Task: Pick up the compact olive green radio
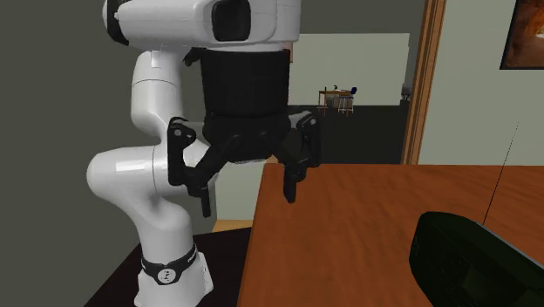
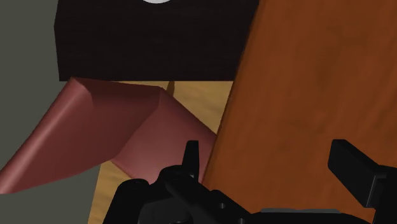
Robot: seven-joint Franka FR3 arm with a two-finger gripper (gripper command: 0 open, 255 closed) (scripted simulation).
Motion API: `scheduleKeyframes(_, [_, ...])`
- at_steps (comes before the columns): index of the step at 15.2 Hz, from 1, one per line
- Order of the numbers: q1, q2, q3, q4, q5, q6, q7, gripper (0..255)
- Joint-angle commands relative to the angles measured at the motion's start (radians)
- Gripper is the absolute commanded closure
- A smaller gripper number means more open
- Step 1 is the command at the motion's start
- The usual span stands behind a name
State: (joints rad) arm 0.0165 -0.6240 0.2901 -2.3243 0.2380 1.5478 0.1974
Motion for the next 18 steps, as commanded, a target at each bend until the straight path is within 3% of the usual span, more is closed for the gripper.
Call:
scheduleKeyframes(1, [0.002, 0.046, 0.05, 0.041, 0.021, 0.026, 0.073, 0])
scheduleKeyframes(9, [-0.015, 0.27, 0.239, 0.244, 0.013, 0.119, 0.355, 0])
scheduleKeyframes(13, [-0.025, 0.418, 0.332, 0.377, -0.051, 0.152, 0.514, 0])
scheduleKeyframes(17, [-0.013, 0.586, 0.409, 0.527, -0.159, 0.163, 0.679, 0])
scheduleKeyframes(18, [-0.011, 0.585, 0.408, 0.513, -0.159, 0.176, 0.679, 0])
